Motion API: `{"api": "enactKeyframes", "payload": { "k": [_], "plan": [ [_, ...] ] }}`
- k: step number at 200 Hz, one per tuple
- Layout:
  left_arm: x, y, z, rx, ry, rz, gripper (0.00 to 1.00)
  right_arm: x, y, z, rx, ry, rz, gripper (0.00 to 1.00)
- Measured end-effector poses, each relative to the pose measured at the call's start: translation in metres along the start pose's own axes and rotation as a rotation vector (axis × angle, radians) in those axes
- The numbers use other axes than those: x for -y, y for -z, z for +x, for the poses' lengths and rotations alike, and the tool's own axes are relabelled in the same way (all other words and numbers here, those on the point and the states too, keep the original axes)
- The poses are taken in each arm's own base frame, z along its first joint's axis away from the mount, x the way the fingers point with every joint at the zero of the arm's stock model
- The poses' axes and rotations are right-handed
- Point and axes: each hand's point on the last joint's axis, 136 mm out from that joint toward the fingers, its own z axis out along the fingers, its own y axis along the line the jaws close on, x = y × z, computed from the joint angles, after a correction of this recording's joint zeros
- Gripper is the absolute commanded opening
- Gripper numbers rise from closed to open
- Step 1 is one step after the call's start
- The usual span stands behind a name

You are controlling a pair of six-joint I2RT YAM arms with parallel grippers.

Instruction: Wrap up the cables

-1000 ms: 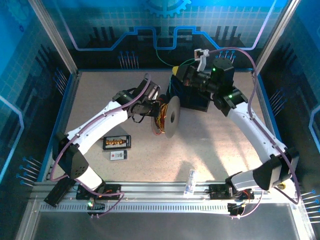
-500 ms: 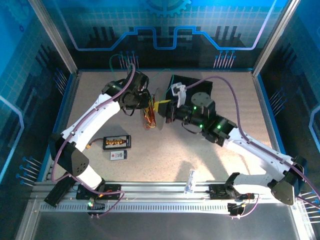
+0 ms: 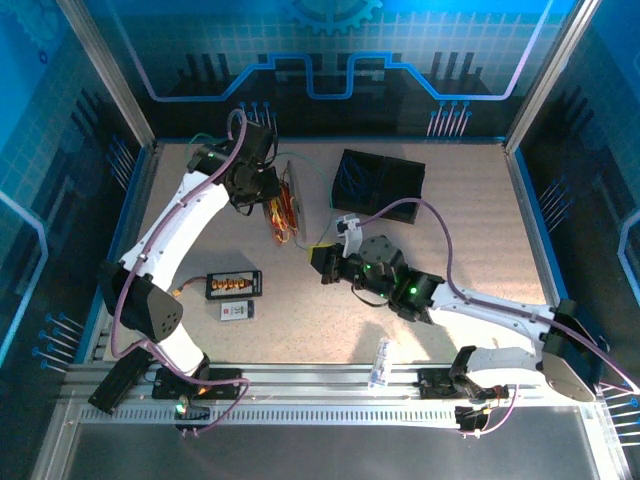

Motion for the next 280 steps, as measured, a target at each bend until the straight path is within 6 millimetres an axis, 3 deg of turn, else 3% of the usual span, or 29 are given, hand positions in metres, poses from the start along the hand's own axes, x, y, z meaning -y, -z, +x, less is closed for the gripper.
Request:
{"api": "enactKeyframes", "payload": {
  "k": [42, 55, 81, 113, 135, 179, 208, 229, 257, 280],
  "plan": [
    [-0.001, 0.002, -0.006, 0.023, 0.024, -0.001, 0.0, 0.003, -0.008, 0.002, 0.012, -0.015, 0.009, 0.0],
    [0.0, 0.002, -0.007, 0.025, 0.025, 0.001, 0.0, 0.0, -0.009, 0.001, 0.01, -0.014, -0.008, 0.24],
    [0.0, 0.0, -0.014, 0.058, 0.019, 0.0, 0.0, -0.016, -0.007, 0.004, -0.043, 0.015, -0.08, 0.52],
    [-0.003, -0.004, -0.024, 0.097, 0.01, -0.011, 0.0, -0.033, 0.013, -0.011, -0.059, 0.039, -0.166, 0.77],
    [-0.005, -0.01, -0.023, 0.103, -0.016, -0.019, 0.0, -0.032, 0.036, -0.026, -0.042, 0.045, -0.192, 0.87],
    [-0.002, -0.021, -0.017, 0.109, -0.126, -0.041, 0.0, 0.009, 0.095, -0.07, 0.043, 0.003, -0.127, 0.89],
    [0.012, -0.029, -0.002, 0.131, -0.243, -0.033, 0.0, 0.038, 0.116, -0.102, 0.067, -0.078, -0.076, 0.91],
    [0.024, -0.027, 0.015, 0.153, -0.332, 0.001, 0.0, 0.064, 0.117, -0.116, 0.054, -0.207, -0.066, 0.91],
    [0.037, -0.014, 0.032, 0.204, -0.443, 0.062, 0.0, 0.102, 0.107, -0.113, -0.002, -0.407, -0.034, 0.93],
    [0.045, -0.002, 0.039, 0.247, -0.502, 0.116, 0.0, 0.114, 0.101, -0.116, -0.033, -0.503, -0.034, 0.91]
  ]
}}
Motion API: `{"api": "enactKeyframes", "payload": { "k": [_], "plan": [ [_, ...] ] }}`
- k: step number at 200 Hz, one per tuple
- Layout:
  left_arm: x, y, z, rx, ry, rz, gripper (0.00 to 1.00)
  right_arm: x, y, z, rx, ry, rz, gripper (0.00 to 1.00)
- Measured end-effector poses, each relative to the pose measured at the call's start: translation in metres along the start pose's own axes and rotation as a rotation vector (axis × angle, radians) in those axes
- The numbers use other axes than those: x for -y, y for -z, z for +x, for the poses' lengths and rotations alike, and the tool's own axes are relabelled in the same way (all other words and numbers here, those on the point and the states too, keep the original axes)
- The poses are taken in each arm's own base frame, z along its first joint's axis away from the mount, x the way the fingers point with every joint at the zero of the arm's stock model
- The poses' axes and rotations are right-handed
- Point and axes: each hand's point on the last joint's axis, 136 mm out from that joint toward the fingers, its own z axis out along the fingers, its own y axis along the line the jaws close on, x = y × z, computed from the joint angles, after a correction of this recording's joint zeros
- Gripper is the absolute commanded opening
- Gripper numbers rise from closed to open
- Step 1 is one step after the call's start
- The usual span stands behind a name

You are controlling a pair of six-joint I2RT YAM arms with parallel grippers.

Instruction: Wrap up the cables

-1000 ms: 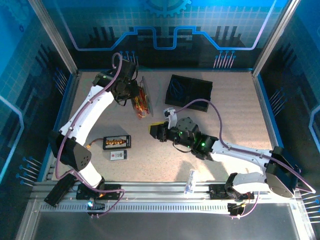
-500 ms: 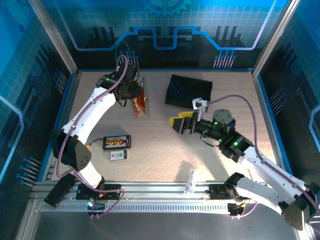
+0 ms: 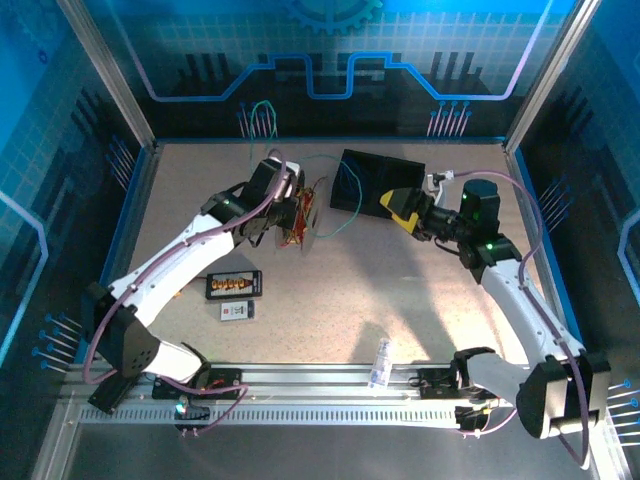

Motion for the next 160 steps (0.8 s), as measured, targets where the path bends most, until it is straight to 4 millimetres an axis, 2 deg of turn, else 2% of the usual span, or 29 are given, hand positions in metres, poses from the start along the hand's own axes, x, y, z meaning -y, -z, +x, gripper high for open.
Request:
{"api": "enactKeyframes", "payload": {
  "k": [19, 49, 77, 101, 121, 160],
  "plan": [
    [0.006, 0.006, -0.002, 0.033, -0.034, 0.035, 0.0, -0.009, -0.005, -0.013, -0.014, -0.01, -0.021, 0.9],
    [0.015, 0.008, -0.003, 0.049, -0.087, 0.067, 0.0, -0.038, -0.01, -0.032, -0.041, 0.064, -0.068, 0.86],
    [0.022, 0.008, 0.0, 0.047, -0.126, 0.09, 0.0, -0.062, -0.011, -0.042, -0.064, 0.179, -0.086, 0.82],
    [0.027, 0.009, 0.001, 0.045, -0.15, 0.103, 0.0, -0.08, -0.019, -0.045, -0.114, 0.272, -0.089, 0.78],
    [0.029, 0.009, 0.002, 0.045, -0.158, 0.109, 0.0, -0.076, -0.028, -0.042, -0.156, 0.304, -0.049, 0.78],
    [0.03, 0.009, 0.002, 0.049, -0.169, 0.11, 0.0, -0.041, -0.038, -0.023, -0.237, 0.286, 0.079, 0.77]
  ]
}}
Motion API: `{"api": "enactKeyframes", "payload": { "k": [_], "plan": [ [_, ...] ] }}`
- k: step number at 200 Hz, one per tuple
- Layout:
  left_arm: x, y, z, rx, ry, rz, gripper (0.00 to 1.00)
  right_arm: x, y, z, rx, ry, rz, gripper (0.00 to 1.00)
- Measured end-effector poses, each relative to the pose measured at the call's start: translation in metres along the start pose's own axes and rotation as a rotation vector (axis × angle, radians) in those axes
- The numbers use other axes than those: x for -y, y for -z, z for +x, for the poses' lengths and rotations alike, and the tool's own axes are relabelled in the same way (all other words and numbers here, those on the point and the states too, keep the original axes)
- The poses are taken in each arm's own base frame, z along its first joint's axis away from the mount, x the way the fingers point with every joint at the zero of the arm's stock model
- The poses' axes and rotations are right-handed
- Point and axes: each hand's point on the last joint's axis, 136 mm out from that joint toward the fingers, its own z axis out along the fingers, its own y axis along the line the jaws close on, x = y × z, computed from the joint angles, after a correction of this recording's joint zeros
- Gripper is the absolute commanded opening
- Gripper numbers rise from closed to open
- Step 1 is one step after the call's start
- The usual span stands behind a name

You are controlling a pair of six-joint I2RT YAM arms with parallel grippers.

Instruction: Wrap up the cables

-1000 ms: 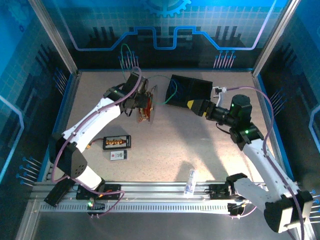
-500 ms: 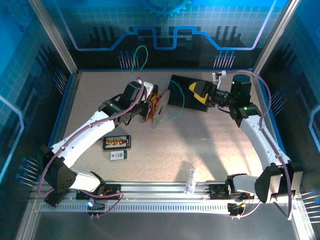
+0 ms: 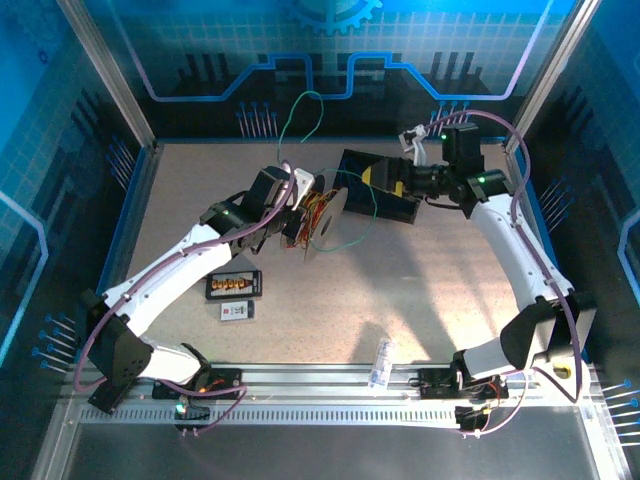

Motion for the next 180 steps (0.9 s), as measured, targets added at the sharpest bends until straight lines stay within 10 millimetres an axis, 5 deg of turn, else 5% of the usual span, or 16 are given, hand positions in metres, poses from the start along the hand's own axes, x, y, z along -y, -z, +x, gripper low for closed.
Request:
{"api": "enactKeyframes", "payload": {
  "k": [51, 74, 111, 132, 180],
  "plan": [
    [0.004, 0.0, -0.005, 0.023, -0.012, 0.007, 0.0, 0.02, -0.006, 0.015, -0.057, -0.02, 0.077, 0.71],
    [0.005, 0.0, -0.005, 0.024, -0.014, 0.011, 0.0, 0.026, -0.013, 0.017, -0.075, -0.033, 0.075, 0.59],
    [0.005, -0.001, -0.002, 0.02, -0.015, 0.01, 0.0, 0.025, -0.027, 0.023, -0.126, -0.071, 0.026, 0.31],
    [0.005, -0.001, -0.002, 0.02, -0.014, 0.003, 0.0, 0.019, -0.031, 0.025, -0.137, -0.069, 0.001, 0.0],
    [-0.016, -0.003, -0.004, 0.0, 0.098, -0.106, 0.0, 0.017, -0.024, 0.03, -0.054, -0.076, -0.004, 0.0]
  ]
}}
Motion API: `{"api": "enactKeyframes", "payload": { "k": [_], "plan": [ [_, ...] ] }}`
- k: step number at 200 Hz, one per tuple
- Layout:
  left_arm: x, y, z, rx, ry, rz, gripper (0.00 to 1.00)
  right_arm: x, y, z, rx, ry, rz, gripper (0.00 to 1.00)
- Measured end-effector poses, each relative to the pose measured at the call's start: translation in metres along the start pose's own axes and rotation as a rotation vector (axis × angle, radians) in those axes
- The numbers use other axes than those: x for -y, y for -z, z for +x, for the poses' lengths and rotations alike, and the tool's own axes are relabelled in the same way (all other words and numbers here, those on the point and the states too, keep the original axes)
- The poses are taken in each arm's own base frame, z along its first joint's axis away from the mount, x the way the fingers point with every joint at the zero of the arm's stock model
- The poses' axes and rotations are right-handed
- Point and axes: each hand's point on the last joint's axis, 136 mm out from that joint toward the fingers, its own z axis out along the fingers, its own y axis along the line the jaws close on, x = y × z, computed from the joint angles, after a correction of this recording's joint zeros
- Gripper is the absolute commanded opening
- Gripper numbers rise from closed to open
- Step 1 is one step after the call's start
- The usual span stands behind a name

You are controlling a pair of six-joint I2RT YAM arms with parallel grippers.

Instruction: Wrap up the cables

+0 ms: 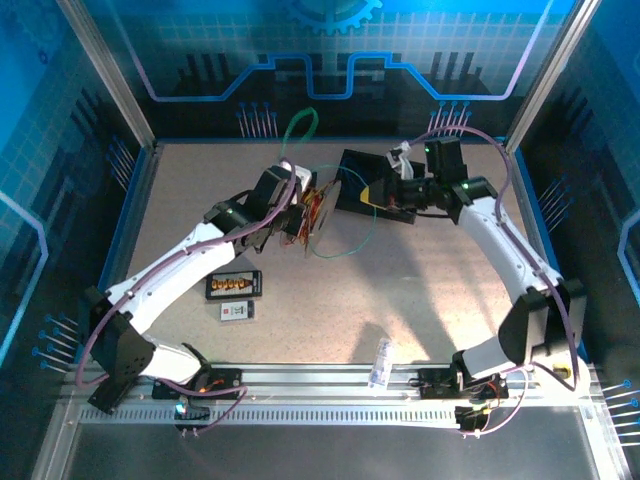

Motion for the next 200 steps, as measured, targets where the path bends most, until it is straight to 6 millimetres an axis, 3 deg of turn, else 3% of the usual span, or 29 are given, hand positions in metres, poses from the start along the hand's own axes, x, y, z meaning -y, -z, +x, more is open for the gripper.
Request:
{"api": "enactKeyframes", "payload": {
  "k": [33, 56, 74, 94, 120, 146, 200],
  "plan": [
    [-0.033, -0.004, -0.01, 0.005, 0.223, -0.077, 0.0, -0.021, 0.008, 0.017, 0.115, -0.003, -0.067, 0.0],
    [-0.069, -0.003, -0.016, 0.019, 0.4, -0.14, 0.0, -0.039, 0.0, 0.033, 0.156, -0.009, -0.134, 0.0],
    [-0.096, -0.004, -0.017, 0.026, 0.525, -0.178, 0.0, -0.04, -0.008, 0.049, 0.183, -0.033, -0.153, 0.0],
    [-0.118, -0.006, -0.015, 0.029, 0.649, -0.193, 0.0, -0.025, -0.016, 0.069, 0.221, -0.089, -0.138, 0.0],
    [-0.131, -0.006, -0.014, 0.019, 0.77, -0.157, 0.0, 0.015, -0.021, 0.084, 0.303, -0.195, -0.072, 0.0],
    [-0.129, -0.006, -0.019, 0.005, 0.856, -0.061, 0.0, 0.052, -0.026, 0.093, 0.364, -0.272, -0.01, 0.0],
    [-0.116, 0.003, -0.034, -0.007, 0.988, 0.157, 0.0, 0.085, -0.052, 0.086, 0.379, -0.29, 0.038, 0.0]
  ]
}}
